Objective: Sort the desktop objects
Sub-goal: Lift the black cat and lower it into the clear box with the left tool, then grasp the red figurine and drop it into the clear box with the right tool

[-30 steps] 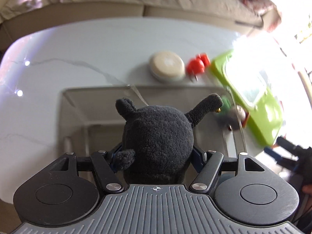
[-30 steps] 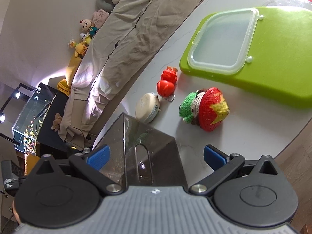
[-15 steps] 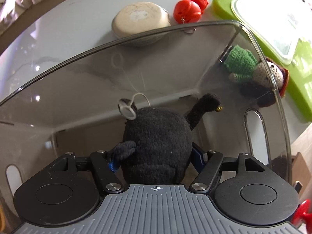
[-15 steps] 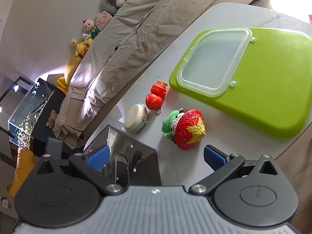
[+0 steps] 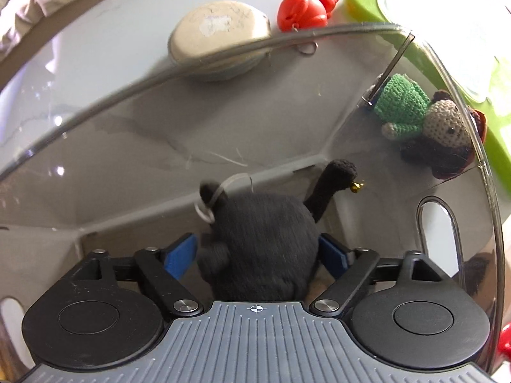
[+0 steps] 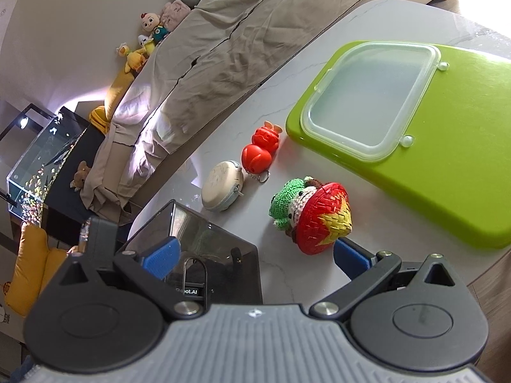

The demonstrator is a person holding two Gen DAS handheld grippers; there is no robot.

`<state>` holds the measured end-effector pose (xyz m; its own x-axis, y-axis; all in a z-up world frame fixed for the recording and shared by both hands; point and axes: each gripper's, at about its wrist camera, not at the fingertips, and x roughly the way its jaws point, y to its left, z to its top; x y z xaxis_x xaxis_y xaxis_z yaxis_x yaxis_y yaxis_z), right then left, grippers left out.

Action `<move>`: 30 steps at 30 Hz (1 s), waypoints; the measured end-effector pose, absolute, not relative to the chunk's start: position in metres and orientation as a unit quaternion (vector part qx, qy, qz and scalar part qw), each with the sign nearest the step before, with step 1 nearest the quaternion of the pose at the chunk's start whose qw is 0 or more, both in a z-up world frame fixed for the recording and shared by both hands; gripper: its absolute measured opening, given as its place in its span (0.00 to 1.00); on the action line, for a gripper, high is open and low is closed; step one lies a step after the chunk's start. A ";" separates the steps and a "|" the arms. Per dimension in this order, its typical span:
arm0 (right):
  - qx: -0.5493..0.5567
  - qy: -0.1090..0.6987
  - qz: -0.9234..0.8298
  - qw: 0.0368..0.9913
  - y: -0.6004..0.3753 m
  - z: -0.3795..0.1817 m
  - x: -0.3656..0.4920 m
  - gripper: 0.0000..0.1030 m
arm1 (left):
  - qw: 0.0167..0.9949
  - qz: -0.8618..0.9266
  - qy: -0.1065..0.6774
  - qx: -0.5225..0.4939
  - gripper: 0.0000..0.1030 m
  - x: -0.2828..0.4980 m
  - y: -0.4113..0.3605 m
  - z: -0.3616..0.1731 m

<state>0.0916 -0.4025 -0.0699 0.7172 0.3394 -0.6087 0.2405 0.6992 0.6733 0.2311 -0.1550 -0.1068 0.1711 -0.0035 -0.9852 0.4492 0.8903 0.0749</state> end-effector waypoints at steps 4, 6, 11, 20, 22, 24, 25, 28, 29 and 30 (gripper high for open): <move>0.361 0.382 0.029 0.850 -0.400 -0.065 0.112 1.00 | 0.734 -0.167 0.639 0.158 0.92 0.229 -0.140 -0.094; 0.331 0.384 0.031 0.862 -0.398 -0.057 0.137 1.00 | 0.735 -0.174 0.637 0.155 0.93 0.226 -0.132 -0.083; 0.280 0.419 0.030 0.863 -0.383 -0.050 0.229 1.00 | 0.755 -0.179 0.617 0.134 0.97 0.221 -0.106 -0.052; 0.336 0.519 -0.070 0.783 -0.360 -0.118 0.359 0.90 | 0.802 -0.167 0.573 0.030 1.00 0.222 -0.038 0.004; 0.340 0.526 -0.086 0.775 -0.355 -0.129 0.369 0.84 | 0.813 -0.167 0.558 0.005 1.00 0.223 -0.020 0.013; 0.347 0.538 -0.083 0.764 -0.351 -0.142 0.377 0.77 | 0.823 -0.166 0.543 -0.020 1.00 0.224 -0.002 0.022; 0.349 0.546 -0.080 0.757 -0.351 -0.146 0.380 0.76 | 0.827 -0.164 0.537 -0.032 1.00 0.223 0.007 0.025; 0.359 0.549 -0.084 0.750 -0.355 -0.156 0.380 0.67 | 0.831 -0.156 0.531 -0.064 1.00 0.224 0.030 0.030; 0.355 0.546 -0.081 0.754 -0.357 -0.157 0.380 0.62 | 0.831 -0.153 0.530 -0.072 1.00 0.224 0.037 0.030; 0.351 0.543 -0.078 0.759 -0.358 -0.158 0.379 0.52 | 0.831 -0.147 0.531 -0.079 1.00 0.224 0.042 0.028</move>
